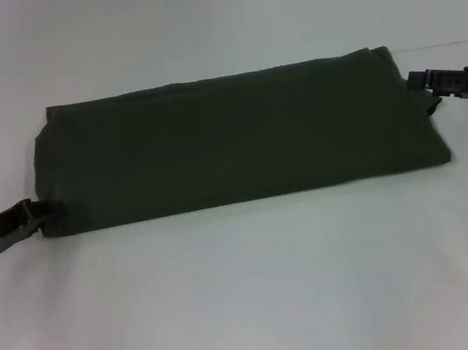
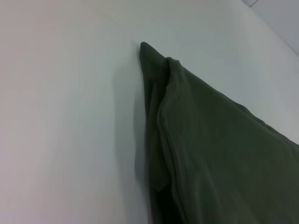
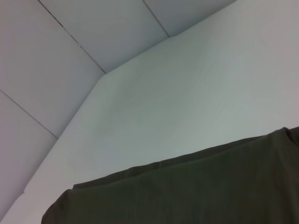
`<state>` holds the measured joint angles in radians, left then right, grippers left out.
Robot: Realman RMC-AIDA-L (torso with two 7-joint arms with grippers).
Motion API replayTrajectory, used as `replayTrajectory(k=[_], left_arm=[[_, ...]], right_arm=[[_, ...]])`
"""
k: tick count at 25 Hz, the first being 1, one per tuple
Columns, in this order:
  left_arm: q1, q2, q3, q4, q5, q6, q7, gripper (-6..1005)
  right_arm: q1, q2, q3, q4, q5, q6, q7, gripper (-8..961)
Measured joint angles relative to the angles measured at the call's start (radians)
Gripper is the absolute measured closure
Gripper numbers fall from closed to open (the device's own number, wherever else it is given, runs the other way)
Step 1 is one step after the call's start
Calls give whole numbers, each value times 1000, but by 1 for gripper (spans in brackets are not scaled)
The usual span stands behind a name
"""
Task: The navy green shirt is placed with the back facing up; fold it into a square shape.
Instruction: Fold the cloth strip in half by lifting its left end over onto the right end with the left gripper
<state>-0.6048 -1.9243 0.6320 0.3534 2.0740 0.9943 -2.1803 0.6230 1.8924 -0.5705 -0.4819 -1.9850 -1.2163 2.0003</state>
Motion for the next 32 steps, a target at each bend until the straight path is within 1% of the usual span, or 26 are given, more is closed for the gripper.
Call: replayTrajectory(k=[9, 16, 17, 19, 23, 25, 26, 29, 32], left_arm=[[-14, 6, 23, -19, 18, -23, -17, 751], [-14, 5, 23, -14, 18, -17, -18, 954], [-14, 5, 23, -14, 18, -17, -18, 961], [-14, 5, 21, -14, 18, -16, -18, 974], [-17, 6, 19, -12, 19, -14, -18, 988], [-18, 6, 18, -12, 18, -14, -18, 988], [-19, 6, 18, -12, 19, -14, -18, 988], [-19, 6, 20, -11, 19, -13, -18, 988], [-21, 6, 22, -10, 19, -13, -18, 987]], right_arm=[[-4, 2, 0, -5, 0, -3, 3, 172], [-4, -3, -1, -2, 0, -5, 25, 174], [-4, -5, -5, -3, 0, -5, 39, 174], [-3, -17, -25, -6, -2, -6, 93, 174], [15, -71, -112, -8, -31, -8, 260, 175], [34, -94, -143, -5, -78, -9, 328, 176], [46, -102, -152, -3, -112, -10, 361, 176], [82, -115, -155, -5, -228, -9, 436, 176], [115, -116, -156, -4, -323, 3, 475, 176]])
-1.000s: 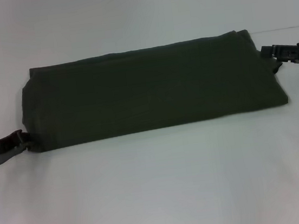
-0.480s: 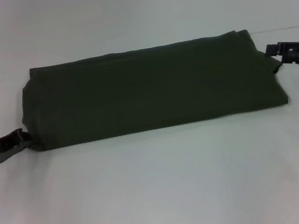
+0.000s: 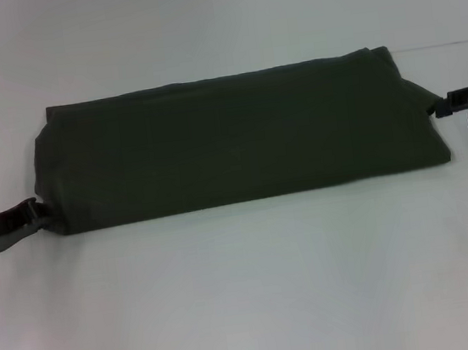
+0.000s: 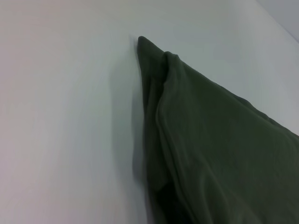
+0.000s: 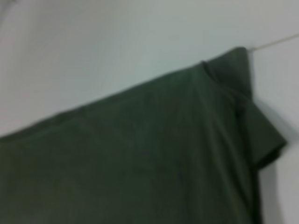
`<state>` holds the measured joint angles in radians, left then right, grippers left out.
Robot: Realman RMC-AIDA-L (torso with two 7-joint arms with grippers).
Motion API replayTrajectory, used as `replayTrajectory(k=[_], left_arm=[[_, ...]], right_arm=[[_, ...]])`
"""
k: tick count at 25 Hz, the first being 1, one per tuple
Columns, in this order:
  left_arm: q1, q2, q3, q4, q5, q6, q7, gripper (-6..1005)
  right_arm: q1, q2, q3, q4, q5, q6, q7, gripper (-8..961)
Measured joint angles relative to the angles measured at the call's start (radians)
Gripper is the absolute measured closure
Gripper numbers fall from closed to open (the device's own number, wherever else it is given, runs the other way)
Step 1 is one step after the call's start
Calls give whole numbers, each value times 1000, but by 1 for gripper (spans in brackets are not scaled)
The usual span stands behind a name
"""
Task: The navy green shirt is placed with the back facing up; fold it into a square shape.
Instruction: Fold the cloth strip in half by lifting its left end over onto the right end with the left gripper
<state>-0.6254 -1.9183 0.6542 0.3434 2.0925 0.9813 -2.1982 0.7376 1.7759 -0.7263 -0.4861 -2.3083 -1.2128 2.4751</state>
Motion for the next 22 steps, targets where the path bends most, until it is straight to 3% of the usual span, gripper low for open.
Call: replayTrajectory(k=[5, 12, 22], left_arm=[[2, -1, 1, 0, 1, 0, 1, 987], [4, -1, 1, 0, 1, 2, 2, 988], [5, 0, 1, 8, 1, 12, 3, 987]], right_arm=[[44, 25, -1, 24, -113, 57, 16, 176], [54, 64, -22, 37, -132, 141, 9, 176], [58, 95, -33, 77, -133, 229, -24, 175]])
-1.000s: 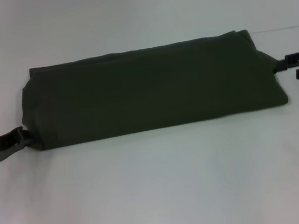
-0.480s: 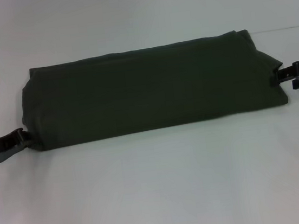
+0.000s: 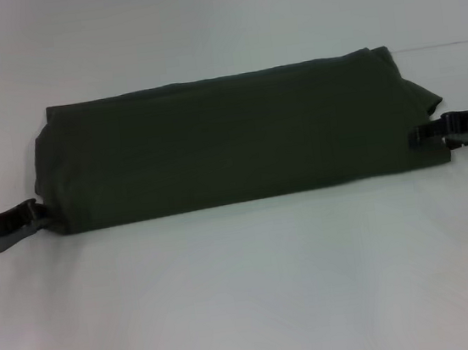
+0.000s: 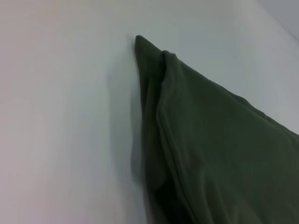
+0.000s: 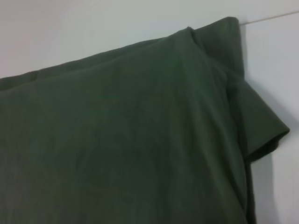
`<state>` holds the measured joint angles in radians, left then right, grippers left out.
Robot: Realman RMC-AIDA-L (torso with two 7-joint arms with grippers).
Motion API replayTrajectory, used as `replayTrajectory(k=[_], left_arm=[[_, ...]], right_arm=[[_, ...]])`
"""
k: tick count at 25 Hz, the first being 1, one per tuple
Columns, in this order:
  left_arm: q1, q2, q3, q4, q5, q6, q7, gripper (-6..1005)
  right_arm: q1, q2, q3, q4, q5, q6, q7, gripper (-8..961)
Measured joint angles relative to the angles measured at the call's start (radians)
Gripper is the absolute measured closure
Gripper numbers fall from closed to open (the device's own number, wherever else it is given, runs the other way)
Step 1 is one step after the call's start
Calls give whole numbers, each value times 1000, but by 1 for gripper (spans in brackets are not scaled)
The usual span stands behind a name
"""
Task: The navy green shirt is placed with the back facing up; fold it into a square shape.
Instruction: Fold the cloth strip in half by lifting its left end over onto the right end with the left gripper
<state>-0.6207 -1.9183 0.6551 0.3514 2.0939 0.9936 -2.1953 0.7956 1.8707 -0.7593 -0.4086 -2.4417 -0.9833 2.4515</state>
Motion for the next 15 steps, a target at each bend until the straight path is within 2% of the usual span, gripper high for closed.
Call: replayTrajectory(k=[14, 15], left_arm=[[1, 1, 0, 3, 0, 2, -2, 988], [1, 1, -1, 3, 0, 2, -2, 988]], right_arm=[[5, 28, 0, 10, 2, 39, -22, 175], [6, 28, 0, 10, 1, 39, -22, 199]])
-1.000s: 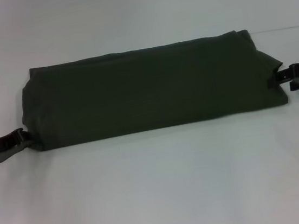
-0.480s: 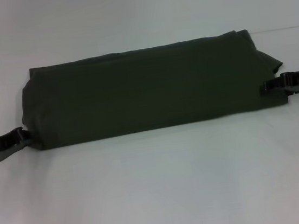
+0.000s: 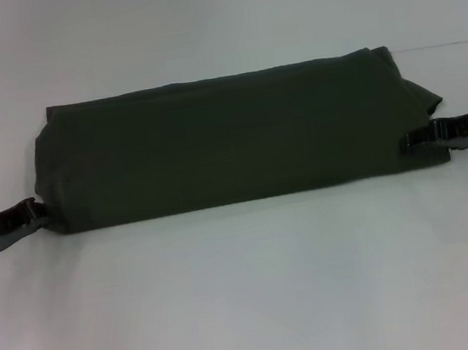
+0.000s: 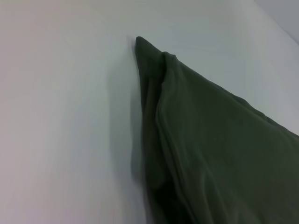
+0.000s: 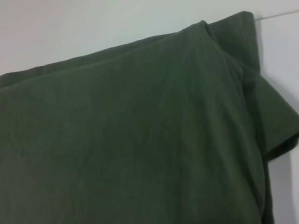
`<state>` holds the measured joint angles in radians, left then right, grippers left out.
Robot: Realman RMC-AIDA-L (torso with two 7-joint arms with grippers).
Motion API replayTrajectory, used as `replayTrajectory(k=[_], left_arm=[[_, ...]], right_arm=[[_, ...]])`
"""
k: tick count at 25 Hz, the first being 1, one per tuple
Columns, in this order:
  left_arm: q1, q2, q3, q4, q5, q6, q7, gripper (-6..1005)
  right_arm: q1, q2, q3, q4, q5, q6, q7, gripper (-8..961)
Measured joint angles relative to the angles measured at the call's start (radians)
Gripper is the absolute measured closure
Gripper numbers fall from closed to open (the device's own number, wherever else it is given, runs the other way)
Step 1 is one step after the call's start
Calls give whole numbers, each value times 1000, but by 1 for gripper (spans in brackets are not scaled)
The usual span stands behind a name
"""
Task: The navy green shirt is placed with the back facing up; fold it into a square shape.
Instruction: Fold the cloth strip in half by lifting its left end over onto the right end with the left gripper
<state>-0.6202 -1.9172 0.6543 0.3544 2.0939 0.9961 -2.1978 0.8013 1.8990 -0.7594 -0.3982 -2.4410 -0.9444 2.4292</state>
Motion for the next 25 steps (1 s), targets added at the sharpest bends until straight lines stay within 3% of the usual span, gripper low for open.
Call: replayTrajectory(k=[7, 12, 18, 25], left_arm=[[-1, 0, -2, 1, 0, 1, 0, 988], [1, 0, -4, 3, 0, 1, 0, 987], [1, 1, -4, 3, 0, 1, 0, 988], [0, 1, -5, 3, 0, 3, 0, 987]], right_arm=[[-1, -4, 0, 0, -1, -3, 4, 369], [-3, -5, 0, -4, -1, -7, 5, 542], [-3, -6, -1, -5, -2, -9, 0, 541], [-8, -7, -4, -8, -13, -14, -15, 624]])
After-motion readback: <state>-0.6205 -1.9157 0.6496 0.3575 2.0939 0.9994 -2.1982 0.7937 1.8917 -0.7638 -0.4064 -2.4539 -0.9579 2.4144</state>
